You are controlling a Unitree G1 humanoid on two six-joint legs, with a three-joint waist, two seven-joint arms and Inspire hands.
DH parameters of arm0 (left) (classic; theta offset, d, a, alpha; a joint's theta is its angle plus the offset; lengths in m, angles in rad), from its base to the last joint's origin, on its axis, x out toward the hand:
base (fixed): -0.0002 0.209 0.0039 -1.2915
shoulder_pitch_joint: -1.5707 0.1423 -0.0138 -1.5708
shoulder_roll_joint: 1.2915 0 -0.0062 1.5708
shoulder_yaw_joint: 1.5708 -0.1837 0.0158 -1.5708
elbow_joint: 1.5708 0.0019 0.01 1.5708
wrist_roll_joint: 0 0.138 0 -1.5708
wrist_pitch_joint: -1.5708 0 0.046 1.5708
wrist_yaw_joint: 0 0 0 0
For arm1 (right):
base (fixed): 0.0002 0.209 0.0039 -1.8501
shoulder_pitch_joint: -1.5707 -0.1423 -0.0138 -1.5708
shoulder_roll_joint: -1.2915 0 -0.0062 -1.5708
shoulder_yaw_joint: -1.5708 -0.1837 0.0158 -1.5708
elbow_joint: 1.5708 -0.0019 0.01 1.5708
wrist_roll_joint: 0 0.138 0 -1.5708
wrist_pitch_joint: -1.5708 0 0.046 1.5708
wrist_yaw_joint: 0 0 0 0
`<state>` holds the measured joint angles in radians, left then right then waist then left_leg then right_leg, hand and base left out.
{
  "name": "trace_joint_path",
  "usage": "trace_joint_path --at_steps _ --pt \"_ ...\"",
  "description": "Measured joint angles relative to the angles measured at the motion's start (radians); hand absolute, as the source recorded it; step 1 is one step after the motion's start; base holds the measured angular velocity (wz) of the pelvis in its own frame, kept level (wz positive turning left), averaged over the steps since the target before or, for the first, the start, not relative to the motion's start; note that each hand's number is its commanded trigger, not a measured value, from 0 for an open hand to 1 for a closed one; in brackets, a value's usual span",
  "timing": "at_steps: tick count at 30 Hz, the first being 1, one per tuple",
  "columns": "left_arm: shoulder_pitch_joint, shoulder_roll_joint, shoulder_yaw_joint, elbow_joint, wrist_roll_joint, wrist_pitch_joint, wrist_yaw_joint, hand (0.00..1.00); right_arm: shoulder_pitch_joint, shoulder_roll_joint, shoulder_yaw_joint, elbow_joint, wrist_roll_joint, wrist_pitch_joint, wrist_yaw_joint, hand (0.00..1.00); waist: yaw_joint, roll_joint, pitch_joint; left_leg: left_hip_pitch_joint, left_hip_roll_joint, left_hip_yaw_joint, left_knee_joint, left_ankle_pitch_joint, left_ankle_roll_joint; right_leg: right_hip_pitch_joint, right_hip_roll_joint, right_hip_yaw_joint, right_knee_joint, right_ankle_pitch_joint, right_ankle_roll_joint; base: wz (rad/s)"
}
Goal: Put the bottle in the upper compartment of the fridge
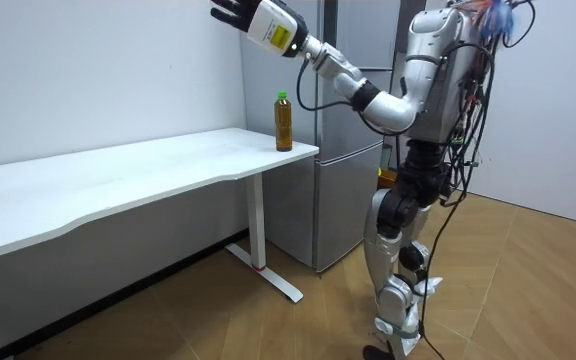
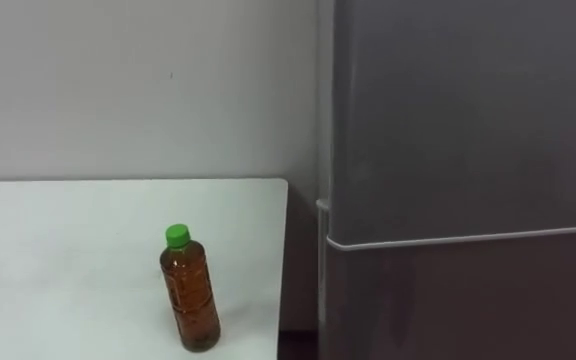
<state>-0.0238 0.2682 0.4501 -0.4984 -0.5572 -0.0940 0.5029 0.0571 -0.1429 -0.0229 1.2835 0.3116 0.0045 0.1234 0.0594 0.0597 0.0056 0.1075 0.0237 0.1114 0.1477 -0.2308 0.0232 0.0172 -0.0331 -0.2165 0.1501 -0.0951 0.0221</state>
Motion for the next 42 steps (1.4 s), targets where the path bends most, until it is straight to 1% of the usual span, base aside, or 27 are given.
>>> trace_joint_path --at_steps 2,3,4,5,6,8,9,11,13,14,15,17,18,20,22,23,24,26,27,29,31,34,35,36,38,42 --pt "-0.036 -0.005 -0.029 -0.038 -0.008 0.034 -0.037 0.0 -0.003 0.0 -0.002 -0.004 -0.001 0.008 0.008 0.0 -0.012 -0.001 -0.0007 -0.007 0.0 -0.004 0.001 0.0 0.0 -0.005 0.001 0.001 -0.003 0.0 0.0 0.0" --pt "-0.044 -0.005 -0.035 -0.054 -0.022 0.042 -0.05 0.0 0.001 0.0 -0.002 -0.006 -0.001 0.01 0.01 0.0 -0.019 -0.001 -0.0006 -0.007 0.0 -0.005 0.001 0.0 0.0 -0.006 0.001 0.001 -0.003 0.0 0.0 0.0" --pt "-0.064 -0.005 -0.051 -0.078 -0.043 0.054 -0.079 0.0 -0.002 0.0 -0.002 -0.014 -0.001 0.015 0.012 0.0 -0.026 0.0 -0.001 -0.007 0.0 -0.004 0.001 0.0 0.0 -0.006 0.001 0.0 -0.003 0.0 0.0 0.0" --pt "-0.094 -0.005 -0.077 -0.086 -0.049 0.065 -0.11 0.0 -0.006 0.0 -0.002 -0.018 -0.004 0.022 0.012 0.0 -0.029 0.002 -0.0025 -0.006 0.0 -0.004 0.001 0.0 0.0 -0.006 0.001 0.001 -0.002 0.0 0.0 0.0" --pt "-0.109 -0.005 -0.09 -0.086 -0.048 0.073 -0.126 0.0 -0.007 0.0 -0.002 -0.018 -0.005 0.025 0.012 0.0 -0.03 0.003 -0.0036 -0.006 0.0 -0.004 0.001 0.0 0.0 -0.006 0.001 0.001 -0.002 0.0 0.0 -0.04" --pt "-0.153 -0.005 -0.146 -0.088 -0.048 0.108 -0.189 0.0 -0.01 0.0 0.001 -0.018 -0.007 0.045 0.019 0.0 -0.036 0.007 -0.0079 -0.007 -0.001 -0.004 0.005 0.0 0.0 -0.012 0.0 0.009 0.0 0.0 0.0 -0.09" --pt "-0.159 -0.006 -0.16 -0.088 -0.049 0.117 -0.205 0.0 -0.01 0.0 0.002 -0.018 -0.006 0.048 0.024 0.0 -0.037 0.008 -0.0084 -0.007 -0.001 -0.004 0.006 0.0 0.0 -0.013 0.0 0.013 0.0 0.0 0.0 -0.14" --pt "-0.164 -0.007 -0.203 -0.089 -0.062 0.154 -0.27 0.0 -0.016 0.0 0.001 -0.019 0.001 0.059 0.033 0.0 -0.053 0.011 -0.0102 -0.008 0.0 -0.004 0.008 0.0 0.0 -0.014 0.0 0.019 0.001 0.0 0.0 -0.09" --pt "-0.167 -0.009 -0.221 -0.089 -0.073 0.18 -0.312 0.0 -0.022 0.001 0.002 -0.027 0.003 0.063 0.037 0.0 -0.059 0.011 -0.0104 -0.008 -0.001 -0.001 0.012 0.0 0.0 -0.014 0.0 0.022 0.001 0.0 0.0 -0.04" --pt "-0.173 -0.015 -0.226 -0.089 -0.092 0.195 -0.343 0.0 -0.018 0.002 0.002 -0.033 0.004 0.064 0.042 0.0 -0.063 0.01 -0.0092 -0.009 -0.002 -0.001 0.013 0.0 0.0 -0.014 0.001 0.023 0.001 -0.001 -0.002 -0.04" --pt "-0.178 -0.016 -0.231 -0.089 -0.101 0.201 -0.354 0.0 -0.018 0.002 0.002 -0.034 0.004 0.065 0.042 0.0 -0.071 0.009 -0.0089 -0.008 -0.001 -0.001 0.013 0.0 0.0 -0.014 0.001 0.024 0.001 -0.001 -0.002 0.0" --pt "-0.194 -0.023 -0.248 -0.089 -0.141 0.216 -0.388 0.0 -0.03 0.002 0.002 -0.036 -0.001 0.087 0.042 0.0 -0.086 0.008 -0.0087 -0.01 -0.001 -0.001 0.015 0.0 0.0 -0.015 0.002 0.026 0.003 -0.001 -0.002 0.0" --pt "-0.198 -0.027 -0.255 -0.089 -0.146 0.221 -0.395 0.0 -0.031 0.002 0.001 -0.036 -0.002 0.091 0.042 0.0 -0.087 0.008 -0.0087 -0.01 -0.001 -0.001 0.015 0.0 0.0 -0.015 0.002 0.027 0.003 -0.001 -0.002 0.0" --pt "-0.205 -0.04 -0.277 -0.088 -0.158 0.244 -0.431 0.0 -0.036 0.002 0.001 -0.037 -0.001 0.108 0.04 0.0 -0.091 0.008 -0.0087 -0.009 0.0 -0.002 0.015 0.0 0.0 -0.015 0.004 0.026 0.005 -0.001 -0.003 0.0" --pt "-0.205 -0.054 -0.295 -0.087 -0.16 0.258 -0.449 0.0 -0.036 0.002 0.003 -0.045 0.0 0.119 0.04 0.0 -0.097 0.008 -0.0085 -0.01 0.0 -0.004 0.016 0.0 0.0 -0.015 0.004 0.024 0.006 0.0 -0.004 0.02" --pt "-0.205 -0.059 -0.322 -0.086 -0.16 0.261 -0.454 0.0 -0.038 0.002 0.012 -0.045 0.0 0.12 0.04 0.0 -0.101 0.005 -0.0074 -0.01 0.0 -0.003 0.017 0.0 0.0 -0.015 0.004 0.024 0.005 0.0 -0.005 0.03" --pt "-0.206 -0.059 -0.337 -0.084 -0.159 0.261 -0.457 0.0 -0.039 0.001 0.016 -0.045 0.0 0.12 0.04 0.0 -0.103 0.005 -0.0077 -0.01 0.0 -0.003 0.017 0.0 0.0 -0.015 0.004 0.024 0.005 0.0 -0.005 0.0" --pt "-0.217 -0.059 -0.403 -0.074 -0.158 0.277 -0.481 0.0 -0.047 -0.002 0.046 -0.045 0.006 0.119 0.039 0.0 -0.111 0.007 -0.0085 -0.01 0.0 -0.001 0.016 0.0 0.0 -0.016 0.005 0.026 0.002 0.003 -0.006 -0.02" --pt "-0.221 -0.059 -0.42 -0.07 -0.159 0.282 -0.491 0.0 -0.048 -0.003 0.051 -0.045 0.008 0.119 0.039 0.0 -0.112 0.006 -0.0082 -0.01 0.0 -0.001 0.016 0.0 0.0 -0.016 0.006 0.026 0.001 0.004 -0.006 -0.03" --pt "-0.224 -0.059 -0.484 -0.07 -0.159 0.295 -0.522 0.0 -0.058 -0.005 0.082 -0.042 0.022 0.118 0.031 0.0 -0.127 0.007 -0.0084 -0.011 0.0 -0.001 0.015 0.0 0.0 -0.015 0.006 0.026 0.001 0.004 -0.006 0.0" --pt "-0.225 -0.059 -0.518 -0.07 -0.159 0.301 -0.541 0.0 -0.071 -0.006 0.094 -0.032 0.037 0.117 0.028 0.0 -0.138 0.009 -0.008 -0.01 0.0 -0.001 0.016 0.0 0.0 -0.015 0.006 0.027 0.001 0.004 -0.006 0.0" --pt "-0.233 -0.059 -0.547 -0.07 -0.159 0.31 -0.574 0.0 -0.078 -0.01 0.113 -0.024 0.045 0.115 0.02 0.0 -0.141 0.017 -0.005 -0.01 0.0 -0.001 0.017 0.0 0.0 -0.016 0.006 0.031 0.0 0.004 -0.006 -0.04" --pt "-0.239 -0.06 -0.553 -0.07 -0.159 0.314 -0.584 0.0 -0.079 -0.012 0.113 -0.023 0.045 0.115 0.02 0.0 -0.143 0.019 -0.0018 -0.011 0.0 -0.001 0.017 0.0 0.0 -0.016 0.006 0.031 -0.001 0.004 -0.006 0.0" --pt "-0.242 -0.06 -0.554 -0.07 -0.159 0.317 -0.589 0.0 -0.08 -0.013 0.114 -0.023 0.045 0.115 0.02 0.0 -0.142 0.02 -0.0003 -0.011 0.0 -0.001 0.017 0.0 0.0 -0.017 0.006 0.03 -0.001 0.003 -0.006 0.0" --pt "-0.247 -0.061 -0.554 -0.069 -0.16 0.319 -0.601 0.0 -0.081 -0.017 0.117 -0.022 0.043 0.116 0.021 0.0 -0.143 0.024 -0.0009 -0.011 0.0 0.0 0.017 0.001 0.0 -0.02 0.006 0.029 -0.001 0.003 -0.006 0.0" --pt "-0.247 -0.064 -0.559 -0.069 -0.159 0.327 -0.603 0.0 -0.081 -0.018 0.118 -0.022 0.04 0.117 0.022 0.0 -0.143 0.025 -0.0006 -0.012 0.0 0.001 0.018 0.001 0.0 -0.02 0.006 0.028 -0.002 0.003 -0.006 0.0"
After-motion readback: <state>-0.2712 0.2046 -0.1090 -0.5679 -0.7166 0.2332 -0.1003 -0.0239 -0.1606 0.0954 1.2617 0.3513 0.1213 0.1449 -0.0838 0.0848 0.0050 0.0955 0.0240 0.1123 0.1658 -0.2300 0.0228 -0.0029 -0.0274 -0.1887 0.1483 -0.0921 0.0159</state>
